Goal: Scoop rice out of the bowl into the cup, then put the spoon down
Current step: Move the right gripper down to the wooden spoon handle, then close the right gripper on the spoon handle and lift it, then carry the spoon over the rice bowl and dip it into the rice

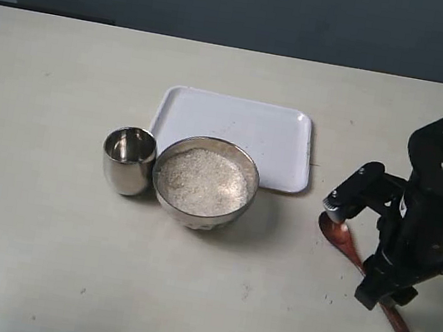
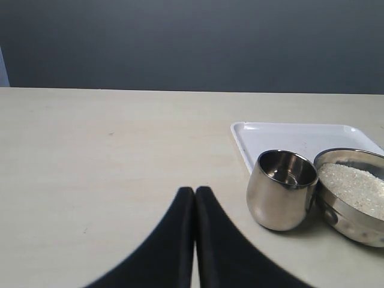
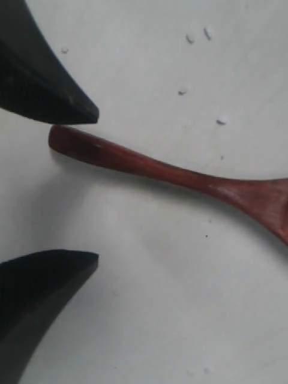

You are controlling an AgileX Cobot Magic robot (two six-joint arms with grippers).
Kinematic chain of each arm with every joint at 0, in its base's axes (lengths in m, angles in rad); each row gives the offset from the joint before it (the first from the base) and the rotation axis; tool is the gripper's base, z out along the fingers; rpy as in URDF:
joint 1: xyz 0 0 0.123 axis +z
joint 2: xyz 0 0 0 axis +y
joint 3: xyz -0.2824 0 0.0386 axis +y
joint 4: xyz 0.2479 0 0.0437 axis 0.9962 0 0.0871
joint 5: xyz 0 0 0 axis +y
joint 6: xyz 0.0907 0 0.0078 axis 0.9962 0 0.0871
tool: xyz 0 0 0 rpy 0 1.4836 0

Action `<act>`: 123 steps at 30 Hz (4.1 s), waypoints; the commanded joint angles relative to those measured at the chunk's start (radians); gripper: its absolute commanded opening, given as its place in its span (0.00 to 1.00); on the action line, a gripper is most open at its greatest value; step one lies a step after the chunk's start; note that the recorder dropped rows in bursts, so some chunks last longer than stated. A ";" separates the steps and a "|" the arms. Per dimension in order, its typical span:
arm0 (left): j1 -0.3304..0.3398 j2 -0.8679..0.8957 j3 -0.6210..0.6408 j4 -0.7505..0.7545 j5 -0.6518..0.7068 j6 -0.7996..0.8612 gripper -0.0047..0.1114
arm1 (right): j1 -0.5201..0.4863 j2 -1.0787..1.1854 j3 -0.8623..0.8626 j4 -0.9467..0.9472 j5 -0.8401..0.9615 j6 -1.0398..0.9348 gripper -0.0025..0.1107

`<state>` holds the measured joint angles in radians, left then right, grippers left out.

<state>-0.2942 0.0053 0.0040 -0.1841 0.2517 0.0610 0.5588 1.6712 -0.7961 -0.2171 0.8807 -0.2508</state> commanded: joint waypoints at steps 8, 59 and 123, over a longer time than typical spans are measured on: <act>-0.007 -0.005 -0.004 0.001 -0.016 -0.007 0.04 | 0.000 0.050 -0.005 -0.019 -0.028 0.001 0.54; -0.007 -0.005 -0.004 0.001 -0.016 -0.007 0.04 | 0.000 0.079 -0.020 0.007 0.115 0.045 0.01; -0.007 -0.005 -0.004 0.001 -0.016 -0.007 0.04 | 0.549 0.241 -0.403 -0.866 0.340 0.229 0.01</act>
<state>-0.2942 0.0053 0.0040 -0.1841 0.2517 0.0610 1.1066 1.9155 -1.1772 -1.0896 1.2166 -0.0270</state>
